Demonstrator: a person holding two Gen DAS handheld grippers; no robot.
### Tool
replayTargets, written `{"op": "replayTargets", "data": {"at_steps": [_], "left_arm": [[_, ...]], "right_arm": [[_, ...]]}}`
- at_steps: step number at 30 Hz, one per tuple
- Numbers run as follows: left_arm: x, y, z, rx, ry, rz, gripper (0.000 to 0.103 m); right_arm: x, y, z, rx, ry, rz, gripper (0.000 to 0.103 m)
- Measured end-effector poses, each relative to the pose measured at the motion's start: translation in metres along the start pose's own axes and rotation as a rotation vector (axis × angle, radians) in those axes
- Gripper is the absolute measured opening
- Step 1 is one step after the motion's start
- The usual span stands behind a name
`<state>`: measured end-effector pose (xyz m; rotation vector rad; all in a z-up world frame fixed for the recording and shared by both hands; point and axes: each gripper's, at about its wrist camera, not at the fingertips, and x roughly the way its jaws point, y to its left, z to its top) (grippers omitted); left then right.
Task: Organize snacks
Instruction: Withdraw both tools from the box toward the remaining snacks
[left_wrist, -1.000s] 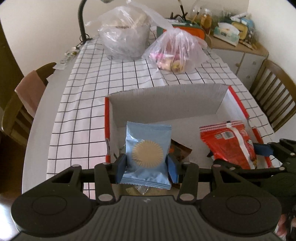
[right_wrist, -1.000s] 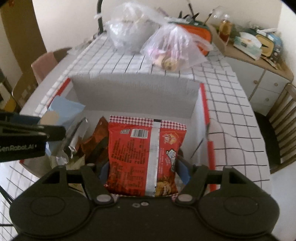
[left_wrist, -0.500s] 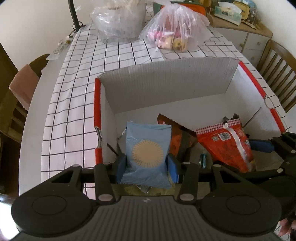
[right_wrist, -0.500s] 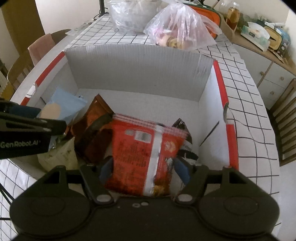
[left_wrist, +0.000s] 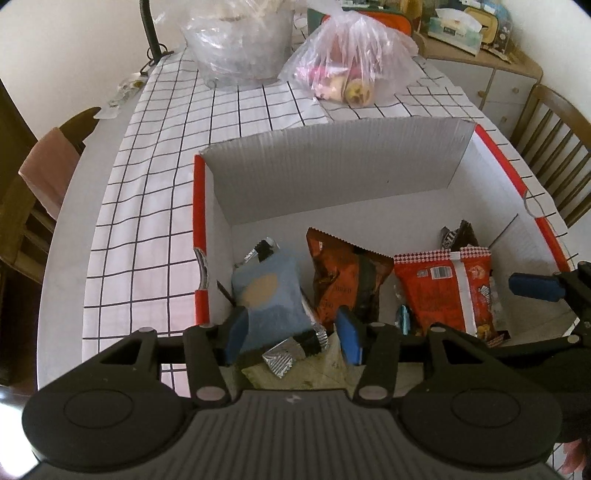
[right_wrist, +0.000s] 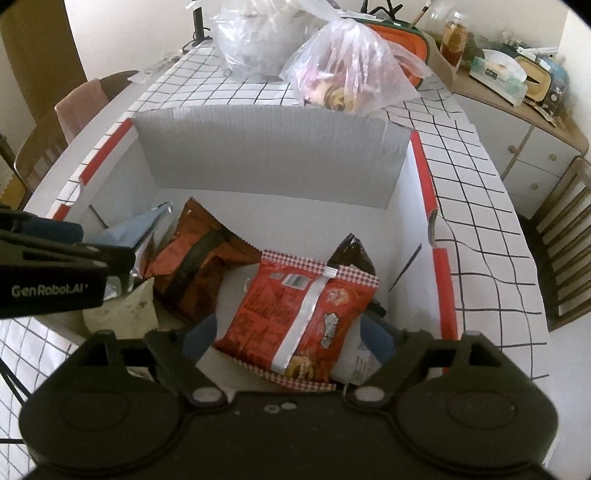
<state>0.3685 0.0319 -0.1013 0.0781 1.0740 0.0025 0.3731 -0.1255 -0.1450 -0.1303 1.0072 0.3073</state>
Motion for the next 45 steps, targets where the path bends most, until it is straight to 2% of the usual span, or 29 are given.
{"op": "replayTargets", "data": {"at_steps": [4,13,24,36,39,45], "left_arm": [[-0.010,0.004,-0.001,-0.015,-0.021,-0.011,0.058],[-0.040,0.003,-0.005,-0.025,-0.077,-0.041,0.062],[-0.081,-0.001,-0.021,-0.029,-0.144,-0.084,0.062],[-0.125,0.003,-0.052,-0.041,-0.206,-0.128,0.064],[-0.134,0.004,-0.064,-0.043,-0.220,-0.139,0.074],[-0.143,0.005,-0.087,-0.045,-0.217,-0.159,0.075]], "right_arm": [[-0.013,-0.001,0.000,0.012,-0.026,0.000,0.085],[-0.048,-0.002,-0.007,0.019,-0.099,0.004,0.093],[-0.096,0.004,-0.021,0.017,-0.185,0.039,0.098],[-0.145,0.008,-0.053,0.033,-0.246,0.107,0.102],[-0.152,0.009,-0.064,0.045,-0.246,0.121,0.103],[-0.156,0.009,-0.092,0.081,-0.226,0.142,0.103]]}}
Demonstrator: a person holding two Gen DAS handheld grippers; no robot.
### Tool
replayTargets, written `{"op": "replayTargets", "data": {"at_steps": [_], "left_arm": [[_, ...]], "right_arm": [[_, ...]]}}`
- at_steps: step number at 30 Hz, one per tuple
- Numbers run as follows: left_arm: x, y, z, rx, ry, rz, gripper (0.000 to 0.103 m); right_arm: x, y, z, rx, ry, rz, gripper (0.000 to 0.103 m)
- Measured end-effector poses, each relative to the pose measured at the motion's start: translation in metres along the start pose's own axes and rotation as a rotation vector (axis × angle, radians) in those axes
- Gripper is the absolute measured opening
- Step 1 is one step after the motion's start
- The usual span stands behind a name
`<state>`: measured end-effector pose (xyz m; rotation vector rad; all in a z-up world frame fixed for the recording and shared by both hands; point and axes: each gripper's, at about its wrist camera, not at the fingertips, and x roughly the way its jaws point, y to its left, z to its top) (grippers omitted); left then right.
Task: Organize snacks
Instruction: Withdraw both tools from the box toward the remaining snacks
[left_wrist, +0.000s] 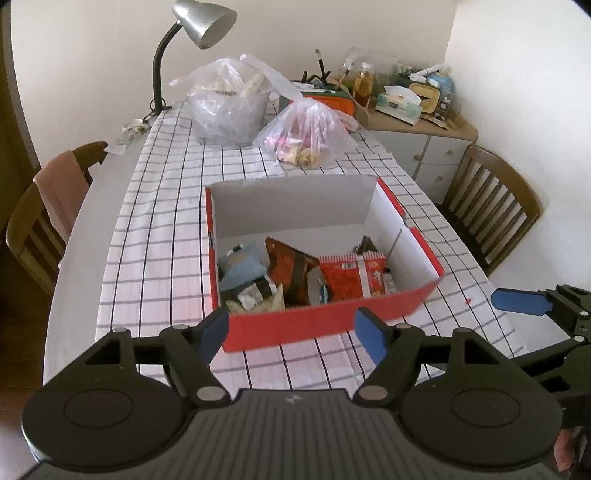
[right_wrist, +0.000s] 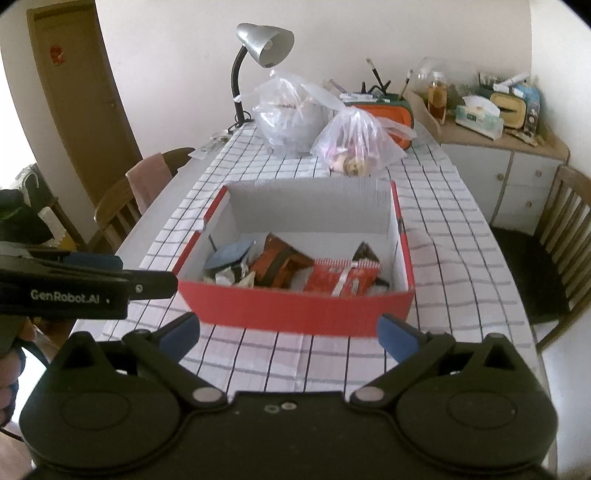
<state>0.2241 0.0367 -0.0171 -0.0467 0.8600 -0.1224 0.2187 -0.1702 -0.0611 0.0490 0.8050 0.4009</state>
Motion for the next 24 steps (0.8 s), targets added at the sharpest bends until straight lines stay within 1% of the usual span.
{"op": "replayTargets", "data": {"at_steps": [5,13,19,24], "left_arm": [[-0.001,0.005,-0.022,0.003,0.035,-0.004,0.076],[0.013,0.022,-0.064,-0.019,0.141,0.005,0.076],[0.025,0.025,-0.094,-0.014,0.212,0.010,0.076],[0.039,0.019,-0.121,0.001,0.280,0.010,0.076]], "right_arm": [[-0.001,-0.001,-0.031,0.027,0.039,-0.002,0.103],[0.007,-0.010,-0.085,0.094,0.145,-0.037,0.103],[0.013,-0.012,-0.115,0.160,0.214,-0.050,0.102],[0.018,-0.015,-0.132,0.191,0.255,-0.062,0.100]]}}
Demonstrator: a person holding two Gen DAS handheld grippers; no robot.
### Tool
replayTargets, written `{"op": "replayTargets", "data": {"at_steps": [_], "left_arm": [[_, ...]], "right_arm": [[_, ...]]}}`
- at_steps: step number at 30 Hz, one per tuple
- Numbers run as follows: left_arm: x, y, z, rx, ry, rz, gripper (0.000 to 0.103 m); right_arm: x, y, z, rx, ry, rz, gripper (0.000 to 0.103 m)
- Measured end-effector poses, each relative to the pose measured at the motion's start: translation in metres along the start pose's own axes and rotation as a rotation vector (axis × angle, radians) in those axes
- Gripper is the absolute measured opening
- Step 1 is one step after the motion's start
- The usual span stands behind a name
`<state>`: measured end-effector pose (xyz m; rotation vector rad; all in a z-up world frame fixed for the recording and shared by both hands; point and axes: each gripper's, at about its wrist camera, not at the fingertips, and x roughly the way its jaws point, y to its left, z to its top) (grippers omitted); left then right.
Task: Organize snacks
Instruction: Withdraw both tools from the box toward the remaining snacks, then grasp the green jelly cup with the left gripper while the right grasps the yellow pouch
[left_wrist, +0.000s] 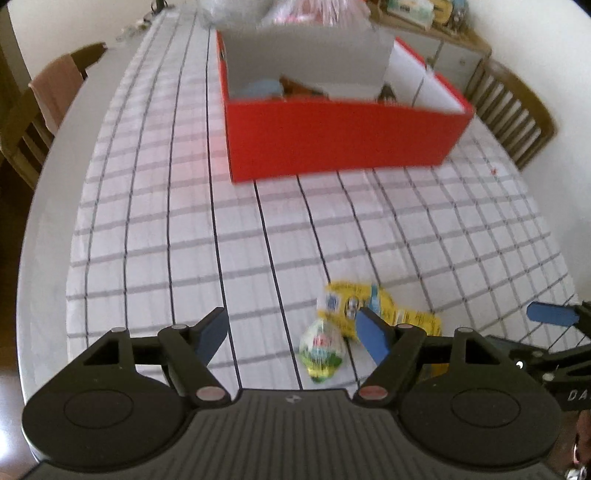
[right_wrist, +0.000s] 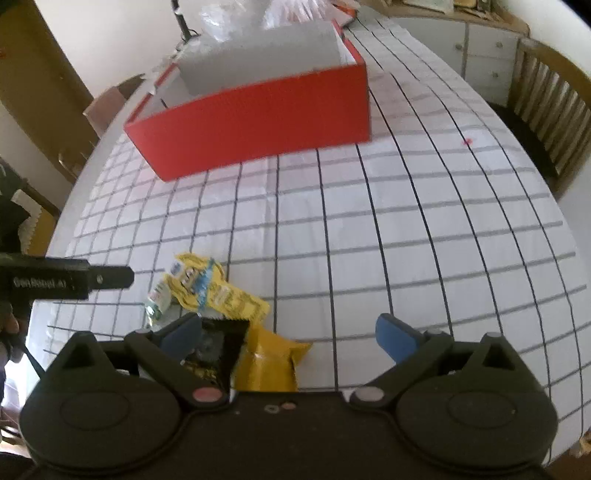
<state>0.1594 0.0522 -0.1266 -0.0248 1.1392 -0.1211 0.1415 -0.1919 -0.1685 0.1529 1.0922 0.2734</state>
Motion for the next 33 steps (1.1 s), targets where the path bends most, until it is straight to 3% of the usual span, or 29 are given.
{"op": "replayTargets", "data": {"at_steps": [9,27,33], "left_arm": [[0.026,-0.002,-0.019,0.016,0.066,0.023,0.076],[0.048,-0.016,-0.020,0.067,0.071,0.048,0.076],[0.050,-0.021,-0.020,0.081,0.061,0.061,0.074]], "right_arm": [[0.014,-0.004,-0.015,0.014,0.067,-0.011,0.096],[0.034,0.014,-0.019,-0.088,0.110,-0.058,0.085],[0.036,0.023,-0.019,-0.140,0.103,-0.079,0.075]]}}
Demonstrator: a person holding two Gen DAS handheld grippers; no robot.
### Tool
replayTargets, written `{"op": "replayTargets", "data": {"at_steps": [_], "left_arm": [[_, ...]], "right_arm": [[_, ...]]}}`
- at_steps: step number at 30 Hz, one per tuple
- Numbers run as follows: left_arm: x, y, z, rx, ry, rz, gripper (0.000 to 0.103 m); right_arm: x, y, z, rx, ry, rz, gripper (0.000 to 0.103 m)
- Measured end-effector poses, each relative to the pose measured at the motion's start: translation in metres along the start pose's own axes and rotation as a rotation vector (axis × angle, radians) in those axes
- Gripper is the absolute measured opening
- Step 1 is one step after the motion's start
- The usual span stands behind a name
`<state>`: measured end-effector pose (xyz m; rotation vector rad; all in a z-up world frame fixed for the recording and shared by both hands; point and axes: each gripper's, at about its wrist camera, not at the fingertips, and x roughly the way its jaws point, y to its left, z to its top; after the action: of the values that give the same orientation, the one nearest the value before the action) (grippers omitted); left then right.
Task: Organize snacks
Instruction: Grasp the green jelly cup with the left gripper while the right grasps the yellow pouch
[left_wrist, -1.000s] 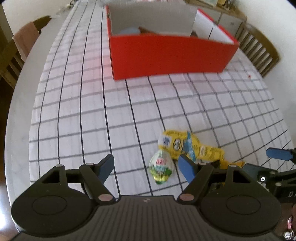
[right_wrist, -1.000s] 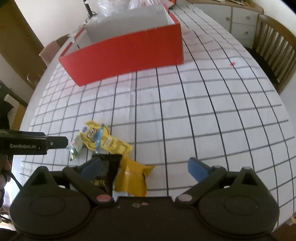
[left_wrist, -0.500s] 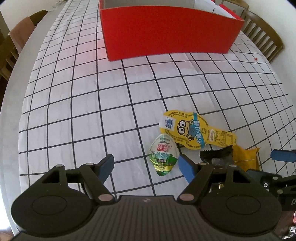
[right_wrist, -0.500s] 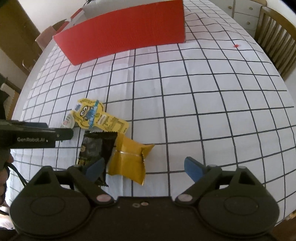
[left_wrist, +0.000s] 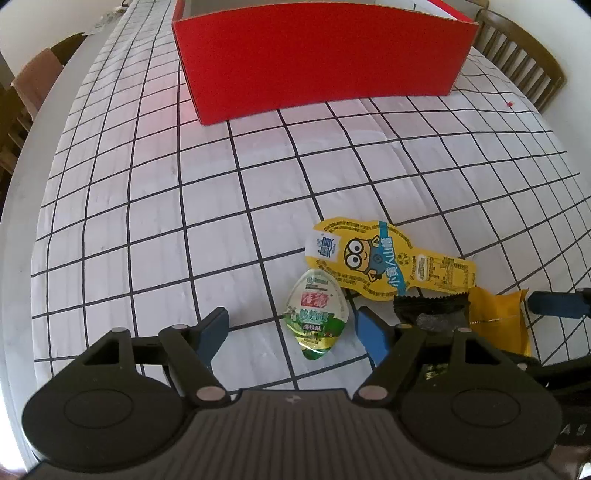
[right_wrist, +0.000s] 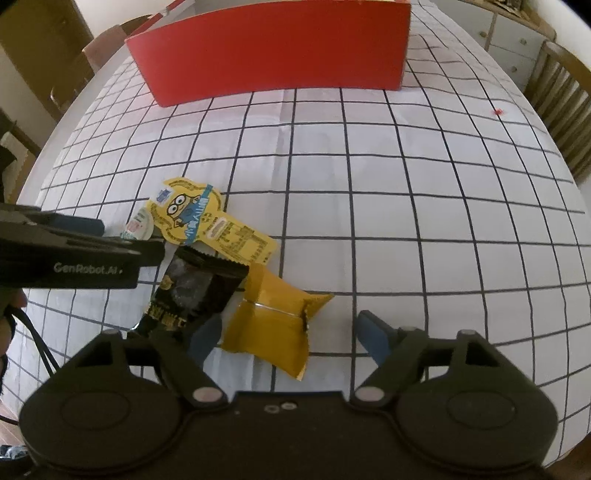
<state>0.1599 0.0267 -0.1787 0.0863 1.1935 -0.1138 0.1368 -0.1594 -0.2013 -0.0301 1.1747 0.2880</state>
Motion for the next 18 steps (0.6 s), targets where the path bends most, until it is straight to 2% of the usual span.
{"op": "replayTargets", "data": {"at_steps": [7,9,11,14,18], "left_arm": [[-0.004,-0.008,-0.001,0.019,-0.017,-0.007,0.055],[-0.005,-0.008,-0.002,0.022,-0.019,-0.009,0.050],[-0.005,-0.007,-0.001,0.019,-0.022,-0.008,0.041],[-0.006,-0.006,-0.001,0.011,-0.022,-0.007,0.035],[-0.007,-0.004,-0.002,-0.005,-0.018,-0.012,0.034]], "right_arm": [[-0.001,0.003,0.000,-0.034,-0.023,-0.038,0.055],[-0.002,0.001,-0.001,-0.030,-0.031,-0.040,0.046],[-0.004,-0.002,-0.001,-0.021,-0.038,-0.037,0.038],[-0.006,-0.005,-0.003,0.000,-0.047,-0.025,0.036],[-0.008,-0.007,-0.005,0.022,-0.058,-0.021,0.033]]}}
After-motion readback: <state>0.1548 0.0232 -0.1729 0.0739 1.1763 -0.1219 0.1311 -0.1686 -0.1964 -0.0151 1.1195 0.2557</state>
